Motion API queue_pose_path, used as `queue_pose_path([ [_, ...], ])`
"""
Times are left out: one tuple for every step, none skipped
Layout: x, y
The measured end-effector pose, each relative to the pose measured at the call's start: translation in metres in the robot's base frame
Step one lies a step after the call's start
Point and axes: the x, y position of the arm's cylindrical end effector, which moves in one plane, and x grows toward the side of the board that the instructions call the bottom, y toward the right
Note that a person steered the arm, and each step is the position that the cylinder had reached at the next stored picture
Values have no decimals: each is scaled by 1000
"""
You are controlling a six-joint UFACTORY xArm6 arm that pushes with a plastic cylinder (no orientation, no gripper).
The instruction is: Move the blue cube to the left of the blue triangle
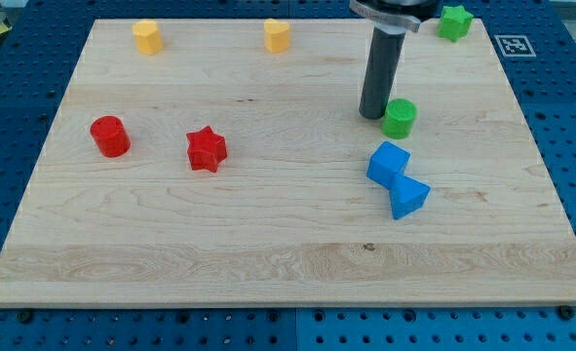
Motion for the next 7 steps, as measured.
queue_pose_path([
  [10,4],
  [13,22],
  [6,26],
  [1,32],
  [15,67],
  [21,106],
  [21,116],
])
